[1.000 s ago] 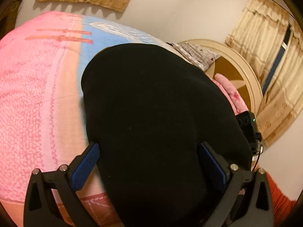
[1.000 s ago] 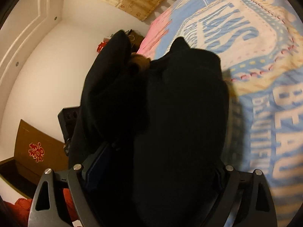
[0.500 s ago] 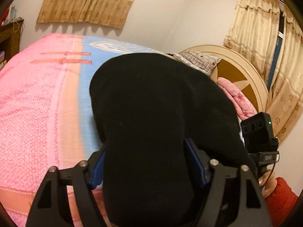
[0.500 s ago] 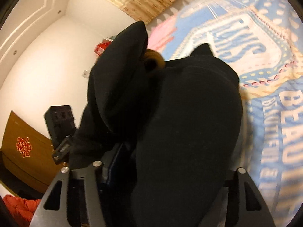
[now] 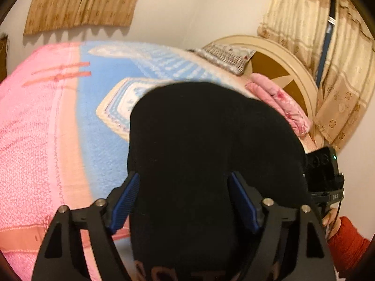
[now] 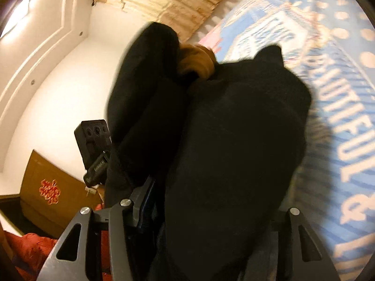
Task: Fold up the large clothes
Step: 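Lift the hoodie bundle with both grippers and carry it toward the pink blanket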
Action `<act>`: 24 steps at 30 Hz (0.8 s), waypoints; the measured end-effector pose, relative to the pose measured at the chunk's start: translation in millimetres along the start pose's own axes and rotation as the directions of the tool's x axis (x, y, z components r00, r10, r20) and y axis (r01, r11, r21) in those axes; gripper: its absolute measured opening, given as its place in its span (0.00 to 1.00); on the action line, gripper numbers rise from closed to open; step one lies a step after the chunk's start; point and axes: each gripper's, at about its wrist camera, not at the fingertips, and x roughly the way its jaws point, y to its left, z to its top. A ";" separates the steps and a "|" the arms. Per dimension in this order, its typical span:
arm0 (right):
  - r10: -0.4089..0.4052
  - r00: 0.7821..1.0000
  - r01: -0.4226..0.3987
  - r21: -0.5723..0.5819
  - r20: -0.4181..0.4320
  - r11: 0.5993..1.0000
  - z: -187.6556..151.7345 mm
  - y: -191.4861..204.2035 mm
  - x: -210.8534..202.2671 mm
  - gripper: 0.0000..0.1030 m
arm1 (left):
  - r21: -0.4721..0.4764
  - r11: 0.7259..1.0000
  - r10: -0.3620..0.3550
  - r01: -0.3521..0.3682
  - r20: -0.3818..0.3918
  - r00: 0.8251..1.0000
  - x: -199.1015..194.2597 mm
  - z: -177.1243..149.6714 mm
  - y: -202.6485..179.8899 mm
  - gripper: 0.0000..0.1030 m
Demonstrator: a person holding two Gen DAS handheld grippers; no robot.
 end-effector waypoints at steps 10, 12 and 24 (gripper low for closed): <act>0.026 0.998 -0.021 0.093 -0.051 0.995 4.9 -34.0 16.5 0.62 | -0.297 0.919 -0.322 0.261 -0.177 0.930 57.2 -21.3 40.5 1.00; 0.035 0.998 -0.030 0.076 -0.053 0.997 5.8 -35.3 23.4 0.67 | -0.225 0.940 -0.301 0.257 -0.193 0.934 54.9 -18.2 25.7 1.00; 0.259 0.965 -0.261 -0.068 -0.043 0.963 -17.9 22.0 16.9 0.70 | -0.091 0.957 -0.279 0.275 -0.036 0.960 -17.7 -19.2 -22.5 0.84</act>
